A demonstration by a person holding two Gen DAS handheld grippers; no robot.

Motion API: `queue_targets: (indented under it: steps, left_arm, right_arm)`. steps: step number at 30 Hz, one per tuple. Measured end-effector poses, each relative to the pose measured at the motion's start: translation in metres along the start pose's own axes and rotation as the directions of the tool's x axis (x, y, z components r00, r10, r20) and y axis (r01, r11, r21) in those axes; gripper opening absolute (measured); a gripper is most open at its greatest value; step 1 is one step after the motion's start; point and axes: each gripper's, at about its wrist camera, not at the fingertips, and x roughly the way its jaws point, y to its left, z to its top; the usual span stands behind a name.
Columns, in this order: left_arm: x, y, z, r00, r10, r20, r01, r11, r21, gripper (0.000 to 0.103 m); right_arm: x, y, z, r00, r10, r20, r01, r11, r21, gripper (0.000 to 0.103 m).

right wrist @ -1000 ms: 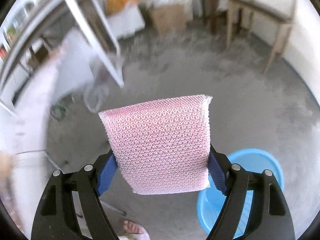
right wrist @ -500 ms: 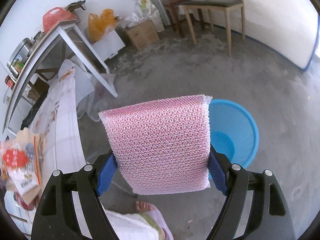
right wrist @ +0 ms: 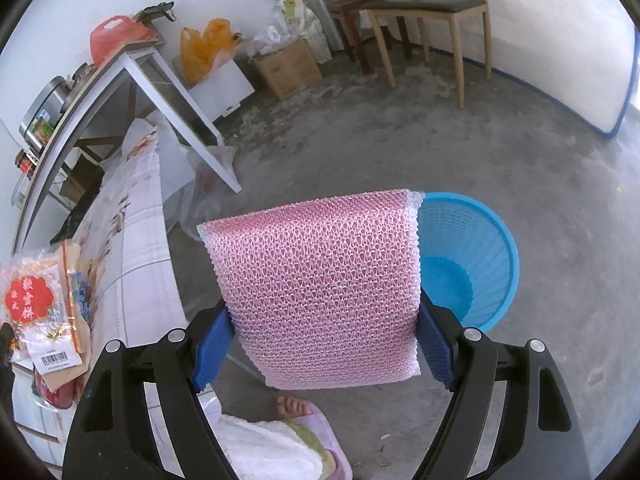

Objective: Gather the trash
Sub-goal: 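Carry the pink sponge with the right gripper and drop it into the blue wastebasket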

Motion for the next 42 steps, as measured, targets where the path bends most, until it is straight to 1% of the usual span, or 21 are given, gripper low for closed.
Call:
queue_targets:
  steps: [5, 7, 13, 16, 20, 24, 25, 26, 28, 29, 30, 32, 33, 34, 35, 36, 38, 39, 40, 41, 42]
  left_arm:
    - [-0.012, -0.007, 0.0, 0.998, -0.048, 0.039, 0.047, 0.998, 0.03, 0.01]
    - [-0.018, -0.012, 0.001, 0.995, -0.08, 0.056, 0.077, 0.996, 0.047, 0.009]
    - [-0.032, -0.036, -0.001, 0.976, -0.194, 0.1, 0.181, 0.975, 0.127, 0.009]
    - [-0.032, -0.048, -0.004, 0.966, -0.24, 0.097, 0.223, 0.963, 0.153, 0.008]
    - [-0.026, -0.069, -0.009, 0.951, -0.302, 0.059, 0.286, 0.939, 0.19, 0.008]
    - [0.002, -0.105, -0.002, 0.913, -0.406, -0.043, 0.406, 0.891, 0.204, 0.008]
    - [0.016, -0.116, 0.001, 0.892, -0.441, -0.098, 0.452, 0.87, 0.195, 0.008]
    - [0.026, -0.122, 0.003, 0.879, -0.46, -0.127, 0.476, 0.861, 0.177, 0.008]
    - [0.062, -0.141, 0.003, 0.83, -0.515, -0.215, 0.545, 0.831, 0.112, 0.008]
    - [0.076, -0.147, 0.001, 0.819, -0.521, -0.241, 0.553, 0.829, 0.087, 0.008]
    - [0.101, -0.16, -0.001, 0.807, -0.513, -0.293, 0.552, 0.832, 0.064, 0.008]
    - [0.136, -0.175, -0.006, 0.789, -0.494, -0.366, 0.544, 0.838, 0.042, 0.008]
    - [0.161, -0.185, -0.01, 0.766, -0.491, -0.416, 0.541, 0.841, 0.005, 0.008]
    - [0.179, -0.192, -0.014, 0.748, -0.489, -0.449, 0.539, 0.842, -0.02, 0.008]
    - [0.199, -0.2, -0.019, 0.752, -0.463, -0.468, 0.515, 0.857, -0.02, 0.008]
    - [0.212, -0.206, -0.022, 0.762, -0.444, -0.471, 0.501, 0.865, -0.006, 0.008]
    - [0.241, -0.218, -0.032, 0.768, -0.415, -0.488, 0.48, 0.877, 0.011, 0.009]
    - [0.255, -0.223, -0.037, 0.771, -0.392, -0.501, 0.462, 0.887, 0.017, 0.012]
    - [0.265, -0.225, -0.038, 0.774, -0.376, -0.51, 0.45, 0.893, 0.024, 0.021]
    - [0.28, -0.228, -0.043, 0.786, -0.333, -0.52, 0.414, 0.909, 0.044, 0.029]
    - [0.288, -0.228, -0.046, 0.8, -0.296, -0.522, 0.38, 0.923, 0.058, 0.047]
  right_arm:
    - [-0.004, 0.0, -0.003, 1.0, 0.017, -0.007, -0.017, 1.0, 0.003, 0.076]
    - [-0.007, 0.0, -0.002, 1.0, 0.017, -0.005, -0.017, 1.0, 0.001, 0.076]
    - [-0.015, -0.008, -0.001, 1.0, 0.019, 0.007, -0.019, 1.0, 0.013, 0.076]
    - [-0.02, -0.012, 0.0, 0.999, 0.026, 0.021, -0.026, 0.999, 0.027, 0.076]
    - [-0.032, -0.022, 0.003, 0.998, 0.043, 0.048, -0.046, 0.997, 0.058, 0.076]
    - [-0.048, -0.04, 0.008, 0.995, 0.031, 0.096, -0.04, 0.994, 0.097, 0.076]
    - [-0.05, -0.045, 0.009, 0.994, 0.027, 0.104, -0.038, 0.993, 0.109, 0.076]
    - [-0.052, -0.053, 0.01, 0.993, 0.023, 0.112, -0.037, 0.991, 0.126, 0.076]
    - [-0.053, -0.069, 0.013, 0.993, 0.014, 0.121, -0.033, 0.987, 0.159, 0.076]
    - [-0.052, -0.075, 0.014, 0.993, 0.013, 0.12, -0.034, 0.984, 0.174, 0.076]
    - [-0.051, -0.081, 0.015, 0.993, 0.013, 0.118, -0.035, 0.982, 0.186, 0.076]
    - [-0.041, -0.098, 0.019, 0.995, 0.017, 0.098, -0.039, 0.974, 0.223, 0.076]
    - [-0.035, -0.105, 0.022, 0.996, 0.02, 0.087, -0.04, 0.972, 0.233, 0.076]
    - [-0.031, -0.108, 0.024, 0.997, 0.02, 0.077, -0.038, 0.97, 0.238, 0.077]
    - [-0.023, -0.114, 0.028, 0.998, 0.017, 0.062, -0.032, 0.969, 0.245, 0.077]
    - [-0.018, -0.117, 0.031, 0.999, 0.016, 0.052, -0.028, 0.969, 0.246, 0.077]
    - [0.0, -0.129, 0.039, 0.999, 0.02, 0.043, -0.031, 0.964, 0.264, 0.08]
    - [0.009, -0.133, 0.043, 0.999, 0.025, 0.035, -0.034, 0.964, 0.265, 0.082]
    - [0.017, -0.136, 0.047, 0.999, 0.026, 0.02, -0.031, 0.964, 0.265, 0.085]
    - [0.029, -0.141, 0.049, 1.0, 0.014, -0.001, -0.013, 0.964, 0.267, 0.087]
    - [0.041, -0.146, 0.051, 1.0, 0.001, -0.023, 0.005, 0.964, 0.265, 0.089]
